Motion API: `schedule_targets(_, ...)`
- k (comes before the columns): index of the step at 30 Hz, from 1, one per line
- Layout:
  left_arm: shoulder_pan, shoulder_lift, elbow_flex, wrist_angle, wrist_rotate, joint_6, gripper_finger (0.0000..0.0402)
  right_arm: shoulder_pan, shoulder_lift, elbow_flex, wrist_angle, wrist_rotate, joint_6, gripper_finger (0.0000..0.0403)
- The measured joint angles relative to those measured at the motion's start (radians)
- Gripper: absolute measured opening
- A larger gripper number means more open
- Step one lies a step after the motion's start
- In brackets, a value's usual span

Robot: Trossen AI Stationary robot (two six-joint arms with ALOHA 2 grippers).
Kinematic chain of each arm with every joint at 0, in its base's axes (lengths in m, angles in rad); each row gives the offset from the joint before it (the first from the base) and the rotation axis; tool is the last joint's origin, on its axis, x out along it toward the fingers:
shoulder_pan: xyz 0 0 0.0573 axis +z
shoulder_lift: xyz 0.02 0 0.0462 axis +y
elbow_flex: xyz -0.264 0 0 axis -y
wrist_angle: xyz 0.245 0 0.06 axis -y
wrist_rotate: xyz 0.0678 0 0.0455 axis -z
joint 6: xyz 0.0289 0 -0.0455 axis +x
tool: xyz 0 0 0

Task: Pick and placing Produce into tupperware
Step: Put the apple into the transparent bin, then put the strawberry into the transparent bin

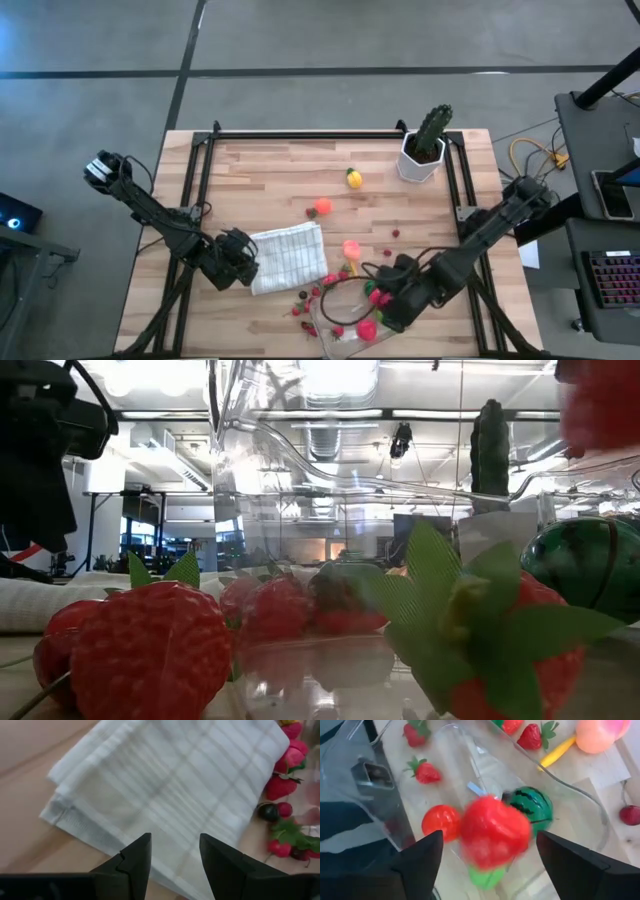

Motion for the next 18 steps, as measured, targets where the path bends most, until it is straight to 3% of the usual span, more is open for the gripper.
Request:
schedule_targets(8, 0.000, -0.010, 0.004, 0.001, 0.041, 0.024, 0.0152, -0.016, 0.039, 0.049, -0.003, 0.024, 0.130, 0.0360)
schedule_targets(12, 0.000, -0.029, 0.009, 0.005, 0.036, 0.033, 0.0152, -0.053, 0.018, 0.088, -0.087, 0.104, 0.261, 0.0363)
schedule_targets(18, 0.033, -0.082, 0.014, 0.009, -0.001, 0.194, 0.0152, -0.084, -0.017, 0.176, -0.267, 0.293, 0.427, 0.0363)
